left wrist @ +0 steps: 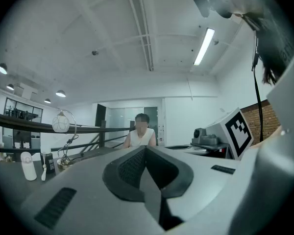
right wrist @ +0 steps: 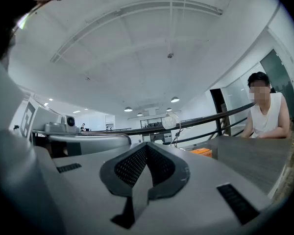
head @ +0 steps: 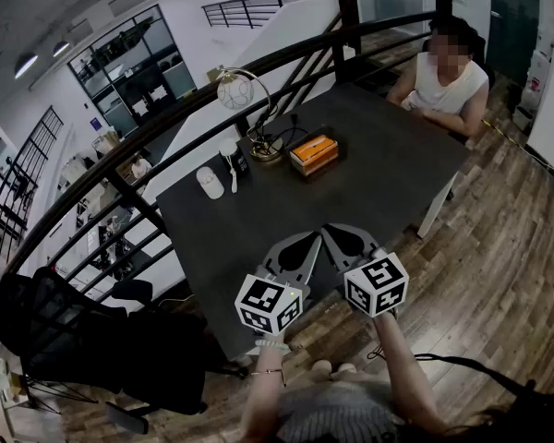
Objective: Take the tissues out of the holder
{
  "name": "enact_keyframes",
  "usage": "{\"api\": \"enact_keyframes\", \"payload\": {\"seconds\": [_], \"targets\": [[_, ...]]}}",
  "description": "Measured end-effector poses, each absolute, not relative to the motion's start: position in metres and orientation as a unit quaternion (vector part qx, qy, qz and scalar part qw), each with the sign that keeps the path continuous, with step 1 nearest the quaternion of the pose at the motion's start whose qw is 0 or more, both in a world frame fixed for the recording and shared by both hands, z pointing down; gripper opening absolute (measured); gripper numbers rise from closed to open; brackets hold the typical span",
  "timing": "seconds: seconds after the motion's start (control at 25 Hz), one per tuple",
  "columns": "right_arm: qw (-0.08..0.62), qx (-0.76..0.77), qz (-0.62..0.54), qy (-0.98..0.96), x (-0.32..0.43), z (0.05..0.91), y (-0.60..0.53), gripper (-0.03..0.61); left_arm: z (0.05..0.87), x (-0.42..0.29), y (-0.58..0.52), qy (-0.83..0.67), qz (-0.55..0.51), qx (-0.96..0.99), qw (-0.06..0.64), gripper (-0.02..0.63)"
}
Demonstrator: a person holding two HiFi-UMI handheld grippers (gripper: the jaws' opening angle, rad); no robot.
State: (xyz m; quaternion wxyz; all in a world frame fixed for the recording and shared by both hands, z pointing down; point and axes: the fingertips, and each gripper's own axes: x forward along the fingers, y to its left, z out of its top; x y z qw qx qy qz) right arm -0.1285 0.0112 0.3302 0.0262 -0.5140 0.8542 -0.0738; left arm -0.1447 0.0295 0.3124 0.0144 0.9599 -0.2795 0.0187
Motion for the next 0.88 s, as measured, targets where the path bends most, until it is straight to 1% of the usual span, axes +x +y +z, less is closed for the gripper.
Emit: {"api": "enact_keyframes", "payload": {"seconds": [0.56, 0.76, 0.88], "targets": [[0.016, -0.51, -0.071, 0.857, -0.114, 0.333, 0.011, 0.014, 0.318, -0.138, 0.025, -0.296, 0.018, 0.955, 0.02, 0.008], [0.036, -0.514, -0.083, 0.853, -0.1, 0.333, 0.005, 0.014, 0.319, -0.133, 0.023, -0.308, 0.02, 0.951, 0.018, 0.008], [0.037, -0.507, -0.081, 0.857, -0.098, 0.329, -0.002, 0.014, 0.322, -0.135, 0.013, -0.316, 0.023, 0.948, 0.025, 0.008]]}}
